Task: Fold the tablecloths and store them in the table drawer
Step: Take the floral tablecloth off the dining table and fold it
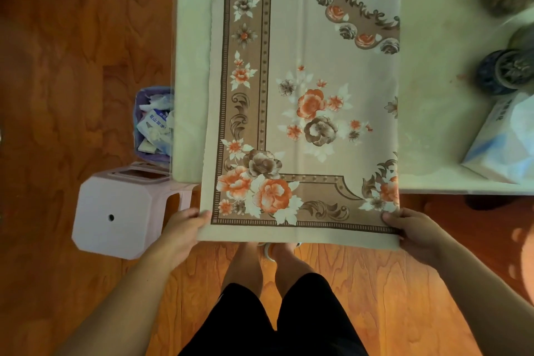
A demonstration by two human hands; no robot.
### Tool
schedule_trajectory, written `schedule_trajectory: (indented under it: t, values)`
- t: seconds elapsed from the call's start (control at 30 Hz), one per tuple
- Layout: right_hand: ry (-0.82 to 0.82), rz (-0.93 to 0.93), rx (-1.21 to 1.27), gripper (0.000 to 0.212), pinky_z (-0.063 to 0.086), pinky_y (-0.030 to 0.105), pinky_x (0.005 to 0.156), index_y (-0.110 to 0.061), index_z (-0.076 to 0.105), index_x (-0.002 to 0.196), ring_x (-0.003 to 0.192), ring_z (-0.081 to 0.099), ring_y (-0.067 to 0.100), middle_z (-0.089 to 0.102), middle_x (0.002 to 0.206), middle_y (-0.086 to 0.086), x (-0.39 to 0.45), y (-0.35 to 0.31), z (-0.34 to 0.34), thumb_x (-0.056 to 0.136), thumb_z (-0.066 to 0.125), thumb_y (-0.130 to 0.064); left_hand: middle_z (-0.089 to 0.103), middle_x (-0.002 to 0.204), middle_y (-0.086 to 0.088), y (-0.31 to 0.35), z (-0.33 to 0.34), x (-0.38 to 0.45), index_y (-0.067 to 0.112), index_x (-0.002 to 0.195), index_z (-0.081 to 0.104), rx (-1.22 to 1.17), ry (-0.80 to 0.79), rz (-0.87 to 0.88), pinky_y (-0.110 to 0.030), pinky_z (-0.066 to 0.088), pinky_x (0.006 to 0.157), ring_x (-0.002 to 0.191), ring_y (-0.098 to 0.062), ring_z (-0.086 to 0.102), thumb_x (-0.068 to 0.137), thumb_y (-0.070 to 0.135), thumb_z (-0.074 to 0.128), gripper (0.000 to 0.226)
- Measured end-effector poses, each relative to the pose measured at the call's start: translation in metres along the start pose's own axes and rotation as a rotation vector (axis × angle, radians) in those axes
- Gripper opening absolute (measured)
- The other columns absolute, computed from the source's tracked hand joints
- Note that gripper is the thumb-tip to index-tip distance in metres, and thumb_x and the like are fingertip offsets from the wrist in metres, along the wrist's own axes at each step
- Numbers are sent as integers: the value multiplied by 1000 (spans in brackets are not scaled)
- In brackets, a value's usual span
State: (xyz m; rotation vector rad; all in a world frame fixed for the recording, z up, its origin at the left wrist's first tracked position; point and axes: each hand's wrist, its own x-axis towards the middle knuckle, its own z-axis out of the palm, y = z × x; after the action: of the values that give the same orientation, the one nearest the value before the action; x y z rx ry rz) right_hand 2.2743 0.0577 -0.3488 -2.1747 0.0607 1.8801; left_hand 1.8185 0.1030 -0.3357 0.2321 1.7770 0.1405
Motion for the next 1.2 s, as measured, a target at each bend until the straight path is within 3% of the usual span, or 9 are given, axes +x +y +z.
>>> schedule_trajectory:
  t: [0.17,0.3,0.47,0.67,0.87,0.97,1.07,1.13,1.2]
  values:
    - [198,-171,-788,36,57,33,68,-14,57,125,90,68,23,68,110,7,-9,-23,5,94,66,-29,72,120,-20,35,-7,-29,5,128,59,-89,-219,-121,-55,53,98,113,-35,68,100,6,50,29]
    - [467,-766,-1281,73,52,43,95,-27,30,151,123,53,28,40,147,6,-14,-50,6,90,70,-28,72,115,-25,70,10,-55,5,124,60,-362,-335,-127,-47,63,64,94,-37,74,97,2,41,34]
    - [308,-864,-1783,116,26,51,113,-24,18,159,149,14,38,10,164,17,-1,-41,-15,68,88,-39,64,129,-30,103,31,-72,-6,128,64,-543,-468,-101,-54,57,89,112,-42,68,92,8,42,44]
    - [162,-1123,-1614,88,41,56,103,-33,46,147,145,29,39,31,159,13,-12,-34,-23,69,81,-53,60,137,-26,157,37,-75,1,143,50,-797,-592,-28,-41,64,77,117,-38,67,97,14,44,48]
    - [276,-1177,-1561,94,43,54,102,-35,18,158,143,25,34,24,158,14,-35,-81,0,81,69,-57,61,136,-25,215,47,-80,-10,124,66,-914,-730,-10,-31,62,84,122,-35,65,101,14,37,44]
    - [141,-1170,-1216,82,39,53,105,-41,16,153,136,34,23,35,150,2,-51,-109,23,86,52,-71,55,141,-30,244,45,-82,-16,126,61,-954,-715,45,-34,63,82,118,-35,67,101,12,36,45]
    - [108,-906,-701,63,46,8,89,-35,63,123,105,58,-10,65,118,-28,-75,-134,35,70,70,-69,58,138,-28,285,36,-86,-18,115,66,-987,-674,128,-39,61,88,117,-33,68,98,11,38,44]
    - [104,-799,-540,26,46,8,75,-24,76,85,80,66,-3,76,93,-10,-82,-162,37,79,77,-50,63,134,-25,318,33,-88,-12,111,69,-1004,-650,175,-40,58,93,117,-31,68,100,14,34,45]
    - [70,-781,-311,20,49,18,75,-17,76,69,74,67,5,76,81,0,-91,-203,30,84,75,-30,66,131,-21,358,33,-87,-7,106,72,-948,-603,239,-41,52,96,117,-29,68,104,18,29,50]
